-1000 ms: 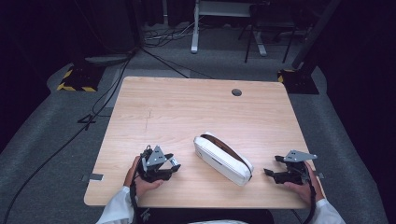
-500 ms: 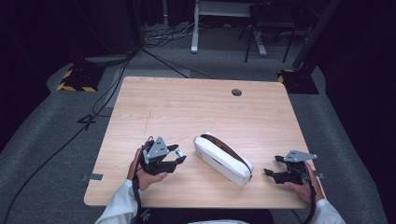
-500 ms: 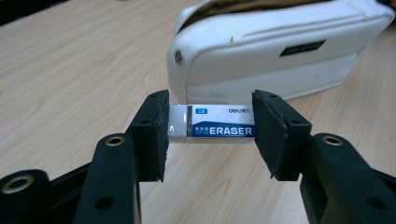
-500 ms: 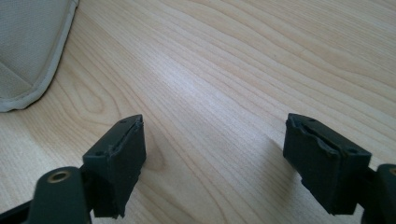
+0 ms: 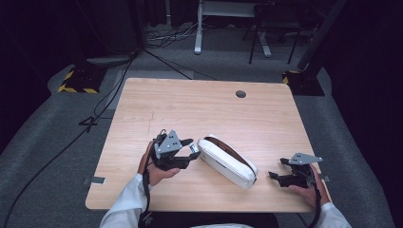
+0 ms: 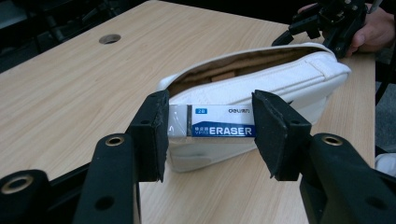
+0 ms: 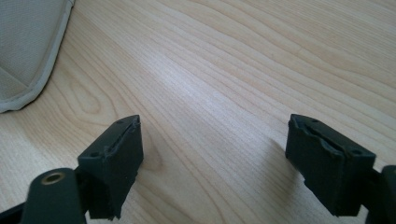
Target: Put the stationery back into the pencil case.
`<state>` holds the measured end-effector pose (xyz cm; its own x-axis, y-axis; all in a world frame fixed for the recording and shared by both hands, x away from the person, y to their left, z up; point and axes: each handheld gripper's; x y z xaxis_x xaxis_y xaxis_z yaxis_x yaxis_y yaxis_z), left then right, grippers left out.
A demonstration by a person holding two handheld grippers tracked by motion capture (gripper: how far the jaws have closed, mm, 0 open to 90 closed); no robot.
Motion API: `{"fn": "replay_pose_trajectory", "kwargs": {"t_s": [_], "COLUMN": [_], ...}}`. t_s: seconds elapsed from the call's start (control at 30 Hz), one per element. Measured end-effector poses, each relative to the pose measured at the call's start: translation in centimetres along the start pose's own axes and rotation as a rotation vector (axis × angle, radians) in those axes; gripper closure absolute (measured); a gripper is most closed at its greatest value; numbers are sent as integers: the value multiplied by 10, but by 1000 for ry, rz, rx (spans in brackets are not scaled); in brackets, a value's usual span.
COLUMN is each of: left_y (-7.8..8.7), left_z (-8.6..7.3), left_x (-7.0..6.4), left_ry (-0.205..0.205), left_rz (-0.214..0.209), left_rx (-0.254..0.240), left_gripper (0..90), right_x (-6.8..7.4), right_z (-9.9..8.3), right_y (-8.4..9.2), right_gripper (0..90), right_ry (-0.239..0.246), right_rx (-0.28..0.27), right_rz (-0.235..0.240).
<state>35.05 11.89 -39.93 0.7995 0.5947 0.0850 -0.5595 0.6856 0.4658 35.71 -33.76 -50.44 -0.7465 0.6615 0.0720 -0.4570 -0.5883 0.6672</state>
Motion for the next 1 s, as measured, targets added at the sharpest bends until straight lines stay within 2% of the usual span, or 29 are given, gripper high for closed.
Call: {"fn": "replay_pose_trajectory", "kwargs": {"t_s": [0.4,0.63,1.0], "left_y": [-43,-63,-80], "left_z": [29,35,37], "left_x": [-18,-26,-30], "left_ry": [-54,-70,-68], "left_rz": [-54,-81,-84], "left_rx": [26,41,56], "left_gripper": [484,484,483], "right_x": [0,0,0], "right_z": [0,0,0], "right_y": [0,0,1], "right_gripper": [194,195,195], "right_ry": [3,3,6], "right_rx": [1,1,0], "right_rz": [-2,-2,2]}}
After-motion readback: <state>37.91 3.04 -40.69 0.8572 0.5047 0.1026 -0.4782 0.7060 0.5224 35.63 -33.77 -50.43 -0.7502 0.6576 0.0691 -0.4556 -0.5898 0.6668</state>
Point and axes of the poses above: each handheld gripper's, and its own axes: y roughly backward along the jaws, z roughly out of its top, x roughly to its left, and after that the axes turned 7 degrees about z, right-handed
